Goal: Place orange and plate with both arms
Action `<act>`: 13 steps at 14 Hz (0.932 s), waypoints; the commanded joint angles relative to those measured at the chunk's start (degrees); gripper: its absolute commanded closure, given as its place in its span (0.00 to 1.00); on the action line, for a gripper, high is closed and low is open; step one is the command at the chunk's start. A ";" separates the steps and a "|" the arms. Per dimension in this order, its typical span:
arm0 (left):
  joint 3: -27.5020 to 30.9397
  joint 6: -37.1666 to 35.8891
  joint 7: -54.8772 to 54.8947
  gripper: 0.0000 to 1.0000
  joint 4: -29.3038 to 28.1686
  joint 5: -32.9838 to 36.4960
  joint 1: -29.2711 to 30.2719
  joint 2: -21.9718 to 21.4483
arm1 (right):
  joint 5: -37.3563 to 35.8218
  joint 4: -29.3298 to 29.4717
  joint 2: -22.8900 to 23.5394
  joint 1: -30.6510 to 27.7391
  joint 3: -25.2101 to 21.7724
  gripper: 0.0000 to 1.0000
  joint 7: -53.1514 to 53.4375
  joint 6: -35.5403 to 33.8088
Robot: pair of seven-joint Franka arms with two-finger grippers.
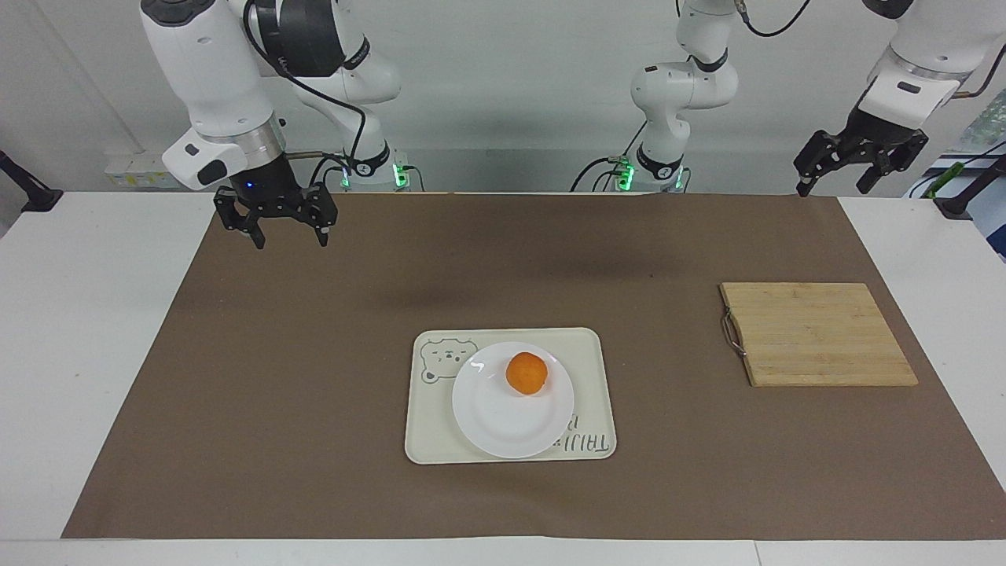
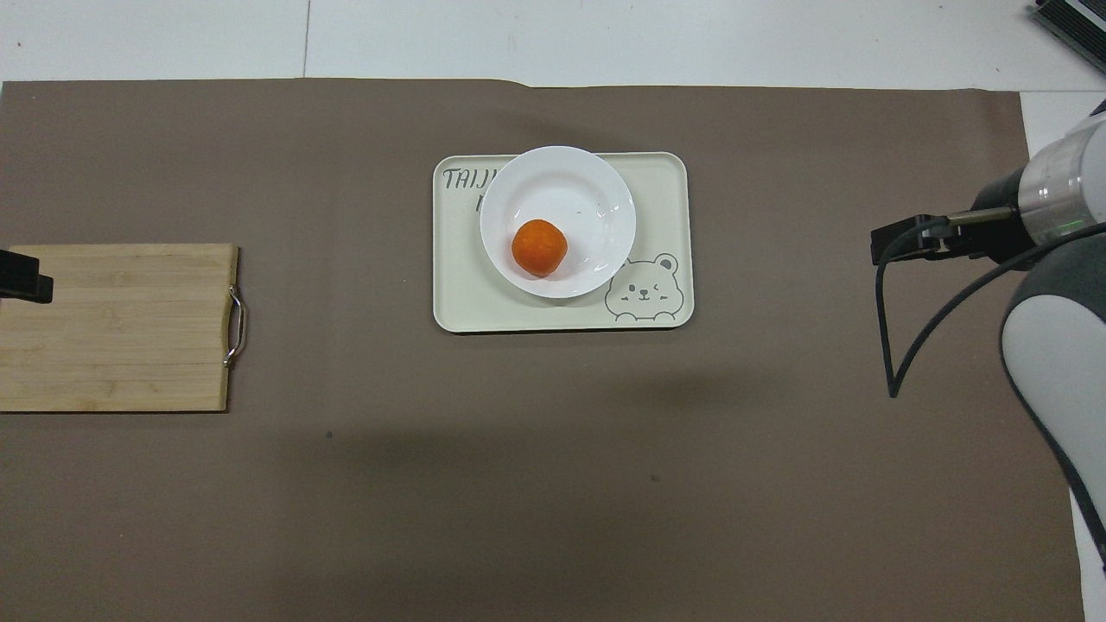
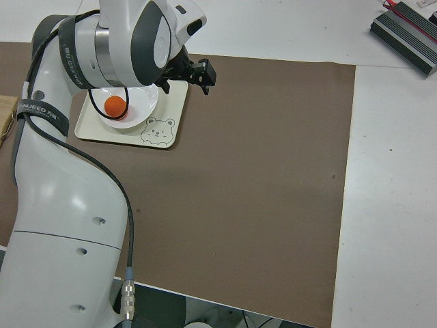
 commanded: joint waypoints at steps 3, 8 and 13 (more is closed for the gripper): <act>-0.09 -1.09 0.41 0.00 0.88 0.04 0.20 0.14 | -0.19 -1.33 -1.90 -1.95 2.00 0.00 2.20 -1.24; -0.09 -1.09 0.41 0.00 0.88 0.04 0.20 0.14 | -0.19 1.22 -1.63 -7.84 8.51 0.00 3.52 -5.38; -0.09 -1.09 0.41 0.00 0.88 0.04 0.20 0.14 | -0.18 1.22 -2.07 -7.67 7.90 0.00 3.61 -6.08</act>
